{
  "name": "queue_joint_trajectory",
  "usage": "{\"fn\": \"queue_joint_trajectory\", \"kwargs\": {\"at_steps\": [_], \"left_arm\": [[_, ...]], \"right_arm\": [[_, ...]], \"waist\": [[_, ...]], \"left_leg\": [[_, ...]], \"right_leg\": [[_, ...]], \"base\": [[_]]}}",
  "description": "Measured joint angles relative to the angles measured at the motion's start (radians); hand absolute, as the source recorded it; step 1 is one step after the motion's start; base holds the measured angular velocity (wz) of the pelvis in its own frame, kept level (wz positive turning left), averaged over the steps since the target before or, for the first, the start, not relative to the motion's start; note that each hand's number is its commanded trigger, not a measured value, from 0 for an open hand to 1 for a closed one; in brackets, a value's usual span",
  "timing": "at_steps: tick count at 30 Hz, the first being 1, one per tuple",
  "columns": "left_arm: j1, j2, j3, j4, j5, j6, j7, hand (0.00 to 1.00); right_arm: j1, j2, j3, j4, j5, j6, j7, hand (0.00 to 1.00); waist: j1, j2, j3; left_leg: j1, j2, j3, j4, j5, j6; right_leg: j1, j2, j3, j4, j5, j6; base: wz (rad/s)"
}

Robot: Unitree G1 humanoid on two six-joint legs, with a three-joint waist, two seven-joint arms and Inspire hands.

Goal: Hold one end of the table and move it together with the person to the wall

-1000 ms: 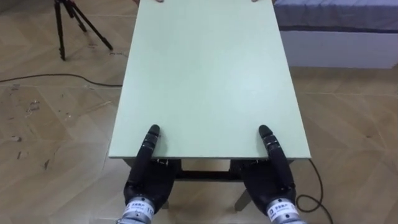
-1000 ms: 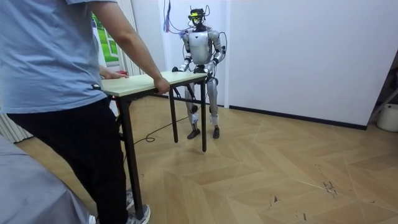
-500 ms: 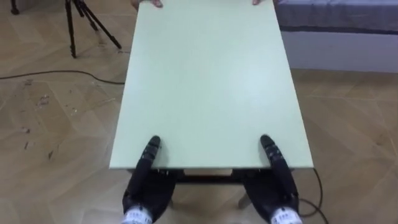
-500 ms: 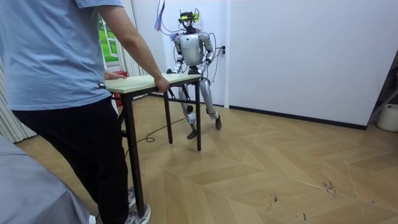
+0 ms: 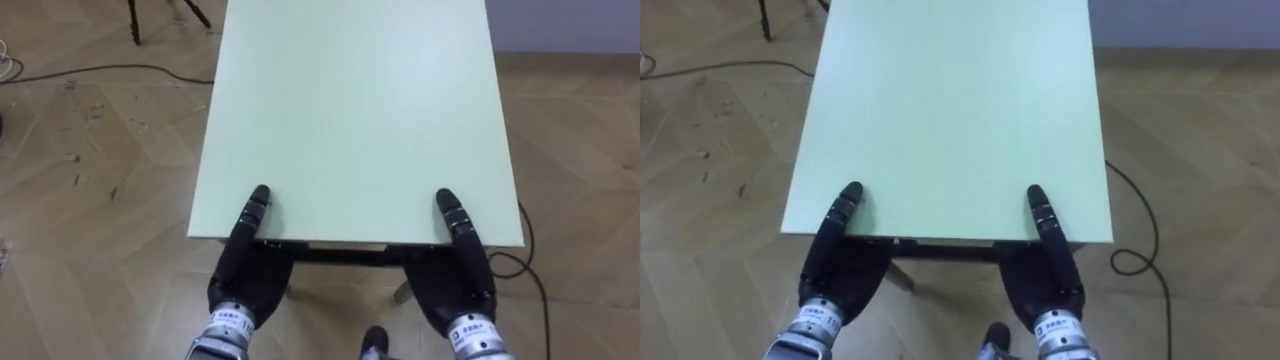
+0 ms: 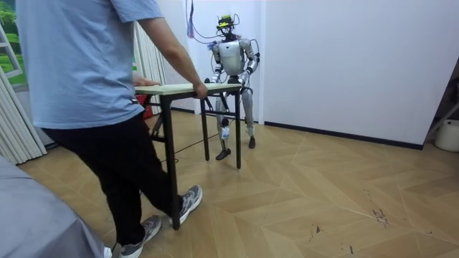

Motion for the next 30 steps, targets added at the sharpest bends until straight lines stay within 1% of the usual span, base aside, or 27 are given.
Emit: {"fn": "queue_joint_trajectory", "kwargs": {"at_steps": [1,2,3,4,5,6,7,8,9,10,11,12,13,14,15,16,17,18,20,22,23,25,26,27,28,29,30], "left_arm": [[0.000,0.000,0.000,0.006,-0.001,0.001,0.000,1.00],[0.002,0.000,0.000,0.008,-0.009,0.003,0.000,1.00],[0.000,-0.004,-0.001,0.021,-0.007,0.013,0.000,1.00],[-0.001,-0.002,-0.003,0.027,-0.006,0.022,0.000,1.00],[0.000,0.004,-0.012,0.032,-0.006,0.032,0.000,1.00],[0.000,0.011,-0.024,0.032,-0.005,0.037,0.000,1.00],[0.001,0.012,-0.027,0.032,-0.005,0.039,0.000,1.00],[0.005,0.013,-0.031,0.031,-0.005,0.039,0.000,1.00],[0.008,0.012,-0.029,0.028,-0.006,0.039,-0.001,1.00],[0.008,0.009,-0.024,0.027,-0.005,0.041,-0.001,1.00],[0.008,0.008,-0.020,0.024,-0.004,0.043,-0.002,1.00],[0.007,0.008,-0.014,0.014,0.004,0.045,-0.003,1.00],[0.007,0.005,-0.012,0.010,0.006,0.043,-0.003,1.00],[0.008,0.003,-0.007,0.008,0.010,0.042,-0.003,1.00],[0.013,0.003,-0.008,-0.002,0.009,0.042,-0.003,1.00],[0.013,0.007,-0.007,-0.011,0.010,0.041,-0.003,1.00],[0.013,0.012,-0.007,-0.016,0.011,0.039,-0.003,1.00],[0.011,0.019,-0.002,-0.022,0.013,0.038,-0.003,1.00],[0.010,0.020,0.004,-0.022,0.022,0.038,-0.003,1.00],[0.012,0.020,0.007,-0.029,0.024,0.038,-0.003,1.00],[0.012,0.021,0.010,-0.033,0.025,0.039,-0.003,1.00],[0.009,0.021,0.032,-0.043,0.045,0.044,-0.003,1.00],[0.008,0.021,0.038,-0.047,0.048,0.046,-0.003,1.00],[0.003,0.022,0.048,-0.051,0.052,0.051,-0.003,1.00],[-0.001,0.024,0.053,-0.051,0.055,0.052,-0.003,1.00],[-0.006,0.024,0.068,-0.050,0.066,0.058,-0.001,1.00],[-0.006,0.018,0.070,-0.049,0.082,0.060,0.005,1.00]], "right_arm": [[-0.001,0.001,-0.007,0.006,-0.005,0.011,0.000,1.00],[-0.001,0.003,-0.020,0.008,-0.009,0.030,-0.002,1.00],[0.012,0.002,-0.027,0.010,-0.008,0.037,-0.002,1.00],[0.026,0.003,-0.030,0.011,-0.005,0.040,-0.002,1.00],[0.050,0.005,-0.038,0.011,0.008,0.043,-0.001,1.00],[0.065,0.004,-0.038,0.010,0.014,0.041,0.000,1.00],[0.070,0.004,-0.037,0.010,0.015,0.038,0.001,1.00],[0.074,0.003,-0.032,0.010,0.015,0.027,0.006,1.00],[0.074,0.000,-0.026,0.007,0.014,0.017,0.006,1.00],[0.070,-0.002,-0.023,0.004,0.013,0.017,0.006,1.00],[0.069,-0.003,-0.020,0.001,0.013,0.014,0.006,1.00],[0.068,-0.004,-0.007,-0.009,0.014,0.001,0.006,1.00],[0.063,-0.004,-0.003,-0.011,0.014,-0.006,0.006,1.00],[0.051,-0.009,0.002,-0.010,0.019,-0.008,0.005,1.00],[0.048,-0.013,0.003,-0.011,0.023,-0.005,0.005,1.00],[0.048,-0.003,0.002,-0.012,0.022,-0.004,0.005,1.00],[0.048,0.002,0.003,-0.013,0.020,-0.005,0.006,1.00],[0.045,0.005,0.007,-0.014,0.018,-0.005,0.006,1.00],[0.041,0.004,0.006,-0.015,0.013,-0.007,0.006,1.00],[0.039,0.005,0.009,-0.015,0.009,-0.015,0.007,1.00],[0.039,0.009,0.013,-0.015,0.011,-0.016,0.008,1.00],[0.030,0.026,0.014,-0.015,0.006,-0.013,0.009,1.00],[0.024,0.027,0.015,-0.014,0.006,-0.013,0.009,1.00],[0.011,0.030,0.021,-0.007,0.007,-0.015,0.010,1.00],[0.003,0.037,0.023,0.001,0.008,-0.016,0.012,1.00],[-0.009,0.053,0.023,0.017,0.008,-0.016,0.015,1.00],[-0.011,0.065,0.023,0.027,0.008,-0.013,0.016,1.00]], "waist": [[-0.003,-0.005,-0.0006],[-0.007,-0.009,0.0017],[-0.013,0.000,0.0063],[-0.017,0.001,0.0069],[-0.030,-0.003,0.0060],[-0.031,-0.009,0.0060],[-0.027,-0.010,0.0055],[-0.017,-0.011,0.0052],[-0.001,-0.013,0.0040],[0.011,-0.016,0.0023],[0.016,-0.019,0.0021],[0.036,-0.034,0.0019],[0.045,-0.039,0.0039],[0.067,-0.033,0.0027],[0.075,-0.034,0.0035],[0.074,-0.049,0.0042],[0.069,-0.059,0.0041],[0.061,-0.077,0.0033],[0.064,-0.083,0.0036],[0.075,-0.083,0.0037],[0.083,-0.084,0.0045],[0.085,-0.091,0.0043],[0.084,-0.091,0.0048],[0.083,-0.090,0.0059],[0.083,-0.092,0.0086],[0.079,-0.092,0.0160],[0.073,-0.090,0.0171]], "left_leg": [[-0.019,-0.009,0.006,0.021,0.000,0.013],[-0.059,-0.018,0.028,0.055,0.005,0.040],[-0.078,0.008,0.097,0.084,0.007,0.049],[-0.080,0.022,0.125,0.087,0.013,0.052],[-0.084,0.037,0.166,0.082,0.030,0.057],[-0.092,0.043,0.202,0.075,0.049,0.062],[-0.098,0.044,0.217,0.074,0.055,0.067],[-0.109,0.042,0.247,0.076,0.064,0.078],[-0.123,0.036,0.264,0.084,0.069,0.086],[-0.147,0.031,0.271,0.100,0.071,0.092],[-0.162,0.030,0.273,0.114,0.070,0.094],[-0.190,0.029,0.290,0.139,0.069,0.096],[-0.203,0.032,0.290,0.157,0.070,0.096],[-0.230,0.035,0.253,0.172,0.081,0.093],[-0.243,0.036,0.204,0.167,0.094,0.086],[-0.254,0.035,0.187,0.158,0.108,0.086],[-0.260,0.035,0.188,0.155,0.113,0.088],[-0.272,0.037,0.189,0.155,0.117,0.092],[-0.288,0.037,0.183,0.164,0.118,0.092],[-0.299,0.040,0.168,0.164,0.118,0.093],[-0.307,0.038,0.142,0.163,0.118,0.093],[-0.344,0.040,0.138,0.180,0.119,0.095],[-0.358,0.043,0.137,0.191,0.119,0.095],[-0.387,0.054,0.134,0.221,0.119,0.095],[-0.400,0.056,0.133,0.244,0.119,0.095],[-0.433,0.079,0.129,0.311,0.119,0.095],[-0.442,0.090,0.115,0.331,0.119,0.094]], "right_leg": [[0.002,-0.005,0.020,-0.028,0.031,0.047],[0.005,-0.015,0.066,-0.071,0.097,0.157],[-0.007,-0.021,0.100,0.037,0.043,0.138],[-0.016,-0.027,0.108,0.143,-0.034,0.114],[-0.018,-0.051,0.112,0.335,-0.169,0.111],[-0.004,-0.071,0.118,0.504,-0.278,0.114],[0.013,-0.081,0.119,0.569,-0.317,0.119],[0.062,-0.101,0.128,0.670,-0.375,0.128],[0.129,-0.127,0.139,0.724,-0.399,0.135],[0.208,-0.154,0.144,0.731,-0.401,0.140],[0.245,-0.161,0.148,0.726,-0.393,0.147],[0.305,-0.169,0.166,0.689,-0.379,0.165],[0.319,-0.166,0.172,0.653,-0.398,0.190],[0.319,-0.139,0.168,0.606,-0.412,0.202],[0.327,-0.117,0.172,0.565,-0.412,0.203],[0.333,-0.109,0.169,0.532,-0.418,0.211],[0.333,-0.109,0.170,0.521,-0.425,0.214],[0.333,-0.112,0.171,0.500,-0.441,0.215],[0.335,-0.112,0.168,0.463,-0.448,0.215],[0.338,-0.105,0.169,0.412,-0.452,0.211],[0.352,-0.097,0.169,0.361,-0.462,0.207],[0.390,-0.079,0.158,0.223,-0.497,0.192],[0.399,-0.076,0.149,0.189,-0.499,0.192],[0.423,-0.061,0.132,0.124,-0.498,0.192],[0.436,-0.053,0.129,0.091,-0.498,0.192],[0.468,-0.032,0.132,0.037,-0.498,0.192],[0.491,-0.012,0.137,0.003,-0.498,0.191]], "base": [[-0.10],[0.11],[0.28],[0.57],[0.58],[0.48],[0.12],[-0.21],[-0.36],[-0.30],[-0.27],[-0.27],[-0.51],[-0.50],[-0.36],[-0.07],[0.09],[0.04],[-0.23],[-0.40],[-0.31],[-0.17],[-0.03],[-0.04],[0.04],[0.12],[0.20]]}}
